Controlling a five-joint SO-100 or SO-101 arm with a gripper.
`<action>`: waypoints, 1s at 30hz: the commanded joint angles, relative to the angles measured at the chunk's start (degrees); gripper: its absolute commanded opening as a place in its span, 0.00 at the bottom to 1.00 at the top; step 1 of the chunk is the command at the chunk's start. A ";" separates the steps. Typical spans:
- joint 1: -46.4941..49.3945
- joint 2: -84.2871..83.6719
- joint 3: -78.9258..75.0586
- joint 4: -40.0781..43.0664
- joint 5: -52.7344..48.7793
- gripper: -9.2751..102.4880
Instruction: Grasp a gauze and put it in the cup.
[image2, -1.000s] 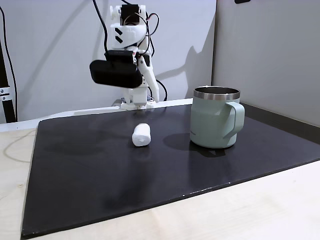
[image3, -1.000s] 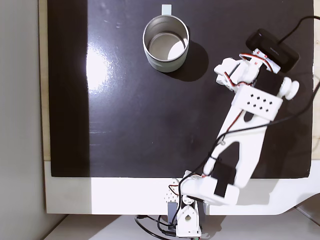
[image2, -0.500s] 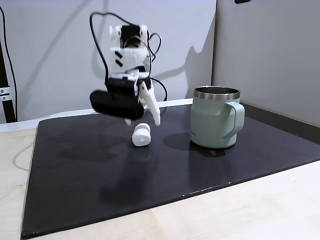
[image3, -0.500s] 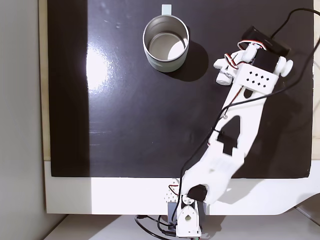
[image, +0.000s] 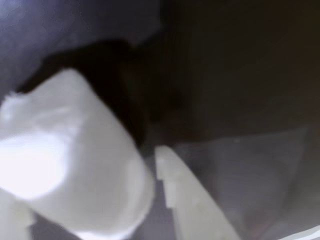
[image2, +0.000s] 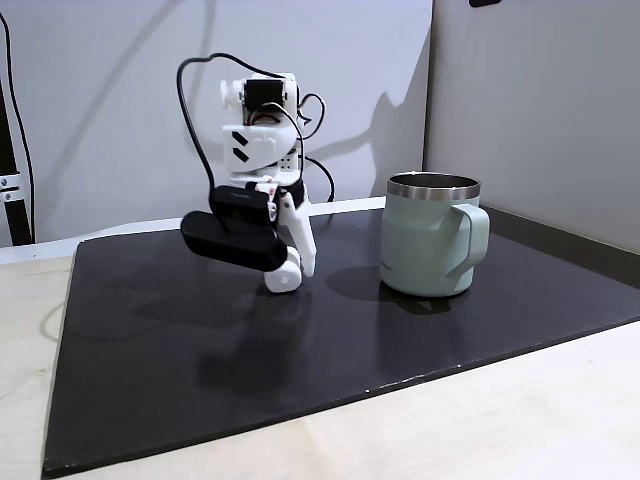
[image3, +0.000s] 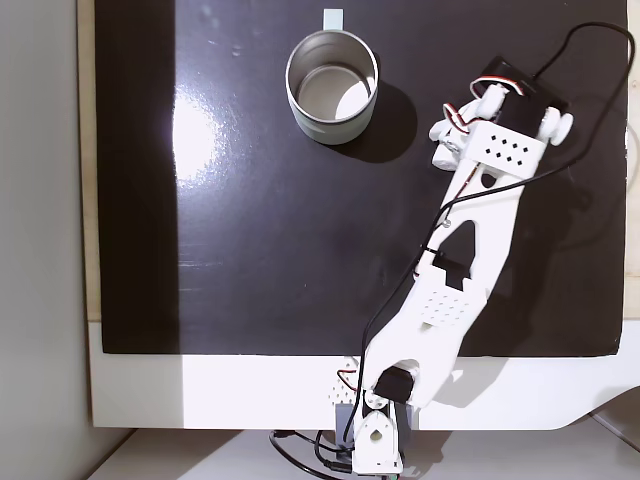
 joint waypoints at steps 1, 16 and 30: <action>-0.79 0.97 -3.43 0.44 1.32 0.20; -1.85 7.73 -1.49 1.41 4.22 0.08; -5.19 34.89 6.50 1.49 1.58 0.08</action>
